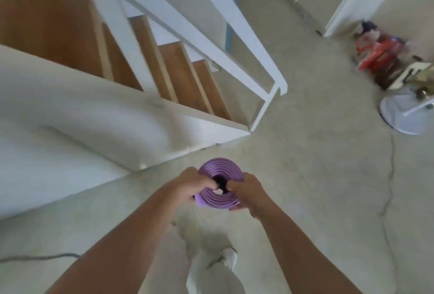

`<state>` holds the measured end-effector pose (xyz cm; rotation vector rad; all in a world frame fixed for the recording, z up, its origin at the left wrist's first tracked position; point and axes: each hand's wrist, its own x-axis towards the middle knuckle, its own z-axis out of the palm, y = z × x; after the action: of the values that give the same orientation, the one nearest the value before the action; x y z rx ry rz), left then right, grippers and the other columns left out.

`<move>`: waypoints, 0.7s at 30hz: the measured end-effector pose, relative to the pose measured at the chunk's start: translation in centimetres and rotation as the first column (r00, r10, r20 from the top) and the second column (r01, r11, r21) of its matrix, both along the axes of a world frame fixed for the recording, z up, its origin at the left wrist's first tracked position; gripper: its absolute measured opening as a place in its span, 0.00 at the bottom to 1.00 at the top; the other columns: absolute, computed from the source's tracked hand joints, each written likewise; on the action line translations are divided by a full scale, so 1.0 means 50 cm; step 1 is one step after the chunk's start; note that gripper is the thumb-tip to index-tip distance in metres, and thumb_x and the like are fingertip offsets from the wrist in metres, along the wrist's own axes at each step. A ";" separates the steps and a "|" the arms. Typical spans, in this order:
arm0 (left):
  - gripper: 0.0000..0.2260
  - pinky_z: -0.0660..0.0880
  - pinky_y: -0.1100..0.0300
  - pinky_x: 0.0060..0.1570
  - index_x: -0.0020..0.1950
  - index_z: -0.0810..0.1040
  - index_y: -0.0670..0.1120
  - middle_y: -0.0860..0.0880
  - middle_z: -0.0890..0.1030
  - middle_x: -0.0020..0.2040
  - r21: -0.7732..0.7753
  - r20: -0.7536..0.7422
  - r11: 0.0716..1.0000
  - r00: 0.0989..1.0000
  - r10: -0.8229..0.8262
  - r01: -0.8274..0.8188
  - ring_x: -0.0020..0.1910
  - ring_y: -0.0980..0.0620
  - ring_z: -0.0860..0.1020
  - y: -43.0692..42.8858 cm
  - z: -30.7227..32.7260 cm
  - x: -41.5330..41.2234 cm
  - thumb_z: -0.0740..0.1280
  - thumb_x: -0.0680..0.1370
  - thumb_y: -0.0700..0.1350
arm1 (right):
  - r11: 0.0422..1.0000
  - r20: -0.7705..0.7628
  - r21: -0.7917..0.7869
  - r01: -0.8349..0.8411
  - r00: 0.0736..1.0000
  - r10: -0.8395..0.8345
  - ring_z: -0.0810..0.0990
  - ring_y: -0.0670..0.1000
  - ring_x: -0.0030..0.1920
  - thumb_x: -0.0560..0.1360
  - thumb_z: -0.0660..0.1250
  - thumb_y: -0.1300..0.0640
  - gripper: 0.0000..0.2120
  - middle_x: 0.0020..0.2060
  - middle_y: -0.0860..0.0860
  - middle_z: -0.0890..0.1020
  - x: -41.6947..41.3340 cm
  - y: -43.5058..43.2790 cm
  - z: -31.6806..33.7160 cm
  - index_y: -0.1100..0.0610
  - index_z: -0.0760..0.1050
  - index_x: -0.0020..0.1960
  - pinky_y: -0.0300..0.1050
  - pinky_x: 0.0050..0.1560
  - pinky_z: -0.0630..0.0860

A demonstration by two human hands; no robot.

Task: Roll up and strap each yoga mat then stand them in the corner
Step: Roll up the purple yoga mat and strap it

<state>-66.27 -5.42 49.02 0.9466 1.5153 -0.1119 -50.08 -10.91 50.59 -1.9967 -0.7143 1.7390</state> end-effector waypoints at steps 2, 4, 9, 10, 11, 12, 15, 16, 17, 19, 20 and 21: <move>0.20 0.72 0.62 0.31 0.51 0.82 0.38 0.42 0.82 0.38 0.022 0.005 0.998 0.998 0.067 -0.067 0.32 0.49 0.77 -0.004 0.064 -0.135 0.78 0.66 0.48 | 0.985 -0.009 0.028 -0.168 0.986 0.169 0.84 0.58 0.45 0.64 0.70 0.56 0.19 0.50 0.59 0.83 -0.108 0.040 0.048 0.59 0.80 0.53 0.51 0.36 0.83; 0.24 0.68 0.61 0.30 0.51 0.82 0.39 0.42 0.81 0.36 0.033 -0.008 0.991 0.992 0.128 -0.127 0.29 0.49 0.74 -0.021 0.119 -0.277 0.78 0.62 0.53 | 0.946 -0.001 0.057 -0.320 0.947 0.320 0.84 0.58 0.45 0.69 0.69 0.58 0.14 0.50 0.58 0.82 -0.231 0.067 0.094 0.59 0.78 0.55 0.52 0.37 0.84; 0.28 0.75 0.59 0.33 0.56 0.80 0.43 0.42 0.85 0.41 0.111 -0.049 0.921 0.924 0.380 -0.373 0.36 0.43 0.83 -0.142 0.179 -0.624 0.75 0.63 0.60 | 0.733 0.053 0.154 -0.663 0.746 0.664 0.85 0.57 0.41 0.67 0.72 0.57 0.14 0.47 0.56 0.83 -0.589 0.080 0.165 0.56 0.78 0.53 0.51 0.32 0.83; 0.26 0.76 0.59 0.32 0.54 0.80 0.42 0.42 0.84 0.39 0.132 -0.046 0.882 0.886 0.462 -0.453 0.35 0.43 0.83 -0.175 0.187 -0.693 0.74 0.65 0.58 | 0.673 0.071 0.171 -0.719 0.691 0.720 0.85 0.58 0.41 0.65 0.73 0.56 0.16 0.47 0.56 0.83 -0.672 0.078 0.164 0.56 0.79 0.52 0.53 0.31 0.83; 0.21 0.76 0.59 0.30 0.50 0.80 0.42 0.44 0.83 0.37 0.140 -0.035 0.838 0.843 0.536 -0.527 0.32 0.46 0.81 -0.207 0.196 -0.753 0.74 0.67 0.57 | 0.617 0.091 0.196 -0.762 0.641 0.762 0.84 0.59 0.41 0.61 0.73 0.55 0.19 0.47 0.58 0.83 -0.745 0.076 0.159 0.56 0.79 0.51 0.54 0.30 0.82; 0.17 0.77 0.60 0.28 0.46 0.80 0.43 0.45 0.82 0.35 0.151 -0.011 0.782 0.790 0.613 -0.605 0.30 0.48 0.80 -0.240 0.200 -0.815 0.74 0.69 0.55 | 0.565 0.105 0.223 -0.795 0.596 0.796 0.85 0.60 0.41 0.57 0.73 0.54 0.22 0.46 0.59 0.83 -0.824 0.073 0.150 0.56 0.80 0.50 0.55 0.29 0.82; 0.26 0.76 0.59 0.29 0.50 0.79 0.42 0.46 0.82 0.38 0.199 0.062 0.542 0.563 0.824 -0.816 0.29 0.50 0.79 -0.338 0.178 -1.008 0.75 0.64 0.61 | 0.449 0.162 0.283 -0.847 0.504 0.849 0.85 0.58 0.40 0.55 0.76 0.53 0.20 0.42 0.56 0.85 -1.078 0.040 0.132 0.55 0.82 0.47 0.54 0.30 0.81; 0.33 0.76 0.59 0.29 0.53 0.79 0.41 0.45 0.82 0.40 0.212 0.085 0.457 0.482 0.872 -0.864 0.30 0.49 0.79 -0.369 0.164 -1.068 0.74 0.59 0.64 | 0.425 0.157 0.296 -0.855 0.482 0.862 0.85 0.58 0.40 0.60 0.77 0.56 0.16 0.42 0.55 0.85 -1.157 0.019 0.137 0.54 0.82 0.47 0.53 0.29 0.81; 0.37 0.75 0.58 0.30 0.55 0.79 0.41 0.44 0.82 0.42 0.215 0.105 0.378 0.406 0.908 -0.900 0.32 0.48 0.78 -0.400 0.147 -1.124 0.73 0.56 0.65 | 0.402 0.147 0.309 -0.862 0.461 0.875 0.84 0.58 0.41 0.64 0.76 0.60 0.13 0.43 0.55 0.84 -1.232 -0.003 0.135 0.53 0.81 0.47 0.51 0.28 0.80; 0.34 0.76 0.56 0.33 0.57 0.78 0.41 0.44 0.82 0.45 0.189 0.144 0.220 0.249 0.958 -0.957 0.36 0.47 0.78 -0.459 0.129 -1.228 0.75 0.59 0.62 | 0.345 0.133 0.345 -0.873 0.410 0.902 0.84 0.55 0.40 0.67 0.73 0.67 0.12 0.40 0.53 0.85 -1.372 -0.041 0.119 0.53 0.81 0.46 0.44 0.27 0.79; 0.29 0.76 0.56 0.34 0.57 0.78 0.41 0.44 0.82 0.46 0.177 0.156 0.154 0.182 0.971 -0.972 0.37 0.48 0.78 -0.484 0.128 -1.272 0.76 0.64 0.58 | 0.304 0.128 0.364 -0.881 0.370 0.920 0.84 0.54 0.40 0.68 0.72 0.68 0.13 0.39 0.52 0.86 -1.434 -0.059 0.112 0.53 0.82 0.47 0.40 0.29 0.78; 0.23 0.76 0.58 0.34 0.57 0.77 0.41 0.44 0.82 0.45 0.176 0.166 0.102 0.132 0.977 -0.979 0.37 0.49 0.78 -0.504 0.130 -1.313 0.76 0.69 0.54 | 0.262 0.119 0.373 -0.890 0.326 0.938 0.85 0.53 0.41 0.67 0.72 0.67 0.14 0.39 0.50 0.86 -1.490 -0.074 0.105 0.51 0.82 0.48 0.40 0.32 0.78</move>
<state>-131.94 -30.61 55.51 -0.1300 1.8951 1.1327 -124.60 -14.63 55.83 -1.1068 -2.3352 1.9582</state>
